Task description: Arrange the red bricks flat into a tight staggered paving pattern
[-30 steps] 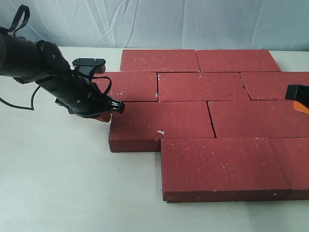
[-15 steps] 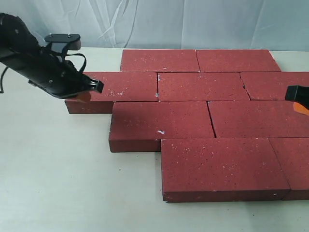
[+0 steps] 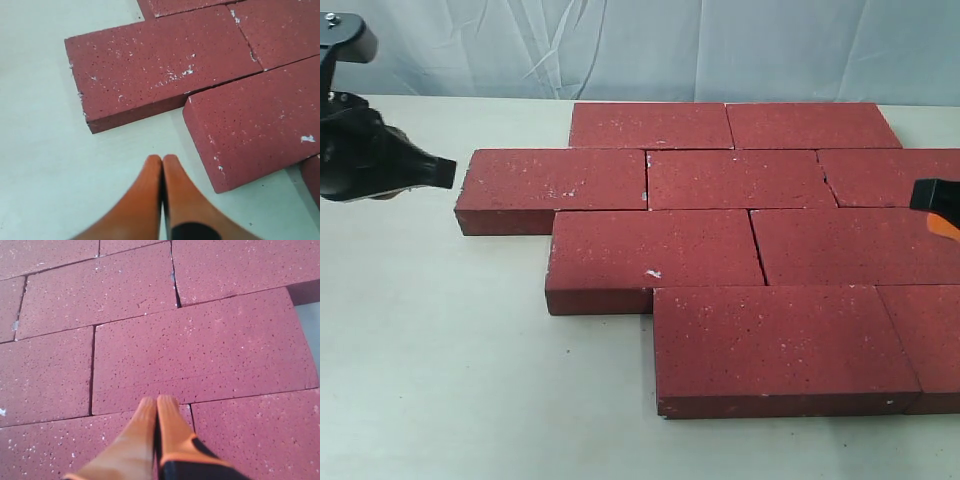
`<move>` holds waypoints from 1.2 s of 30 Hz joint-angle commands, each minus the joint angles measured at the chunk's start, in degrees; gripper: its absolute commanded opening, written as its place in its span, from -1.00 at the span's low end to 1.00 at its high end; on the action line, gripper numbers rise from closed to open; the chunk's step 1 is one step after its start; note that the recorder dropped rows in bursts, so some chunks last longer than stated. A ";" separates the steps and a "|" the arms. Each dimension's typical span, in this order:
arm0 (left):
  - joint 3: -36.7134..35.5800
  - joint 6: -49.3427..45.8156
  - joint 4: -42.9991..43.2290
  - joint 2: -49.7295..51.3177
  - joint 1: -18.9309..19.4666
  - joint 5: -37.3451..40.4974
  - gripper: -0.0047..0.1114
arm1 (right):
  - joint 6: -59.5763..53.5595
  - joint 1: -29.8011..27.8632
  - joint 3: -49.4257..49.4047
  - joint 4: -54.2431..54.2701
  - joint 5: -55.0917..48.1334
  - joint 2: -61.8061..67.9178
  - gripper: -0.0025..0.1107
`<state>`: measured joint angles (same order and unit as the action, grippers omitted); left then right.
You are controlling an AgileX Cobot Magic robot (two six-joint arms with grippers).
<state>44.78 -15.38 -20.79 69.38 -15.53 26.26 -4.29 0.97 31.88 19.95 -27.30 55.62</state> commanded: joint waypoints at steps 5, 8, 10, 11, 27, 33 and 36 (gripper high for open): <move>-3.95 0.11 1.16 -14.79 0.00 1.85 -0.92 | -0.41 -0.22 0.39 -0.37 0.86 0.05 -0.97; -3.95 -0.02 1.16 -18.51 0.00 2.41 -0.92 | -0.41 -0.22 0.39 -0.37 0.86 0.05 -0.97; -3.95 -0.02 1.81 -20.75 0.00 2.09 -0.92 | -0.41 -0.22 0.39 -0.26 0.87 0.05 -0.97; -3.95 -0.02 2.25 -21.77 0.00 2.09 -0.92 | -0.41 -0.22 0.39 -0.14 0.87 0.05 -0.97; -3.95 -0.02 2.37 -25.93 0.00 1.96 -0.92 | -0.41 -0.22 0.39 0.11 1.00 0.05 -0.97; -3.95 -0.17 2.37 -25.94 0.00 1.96 -0.92 | -0.41 -0.22 0.39 0.11 1.00 0.05 -0.97; -3.95 -0.26 4.34 -25.94 0.00 1.96 -0.92 | -0.41 -0.22 0.39 0.11 1.00 0.05 -0.97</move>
<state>40.93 -15.47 -17.89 43.89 -15.53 28.49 -4.51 0.97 31.88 20.06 -27.19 55.62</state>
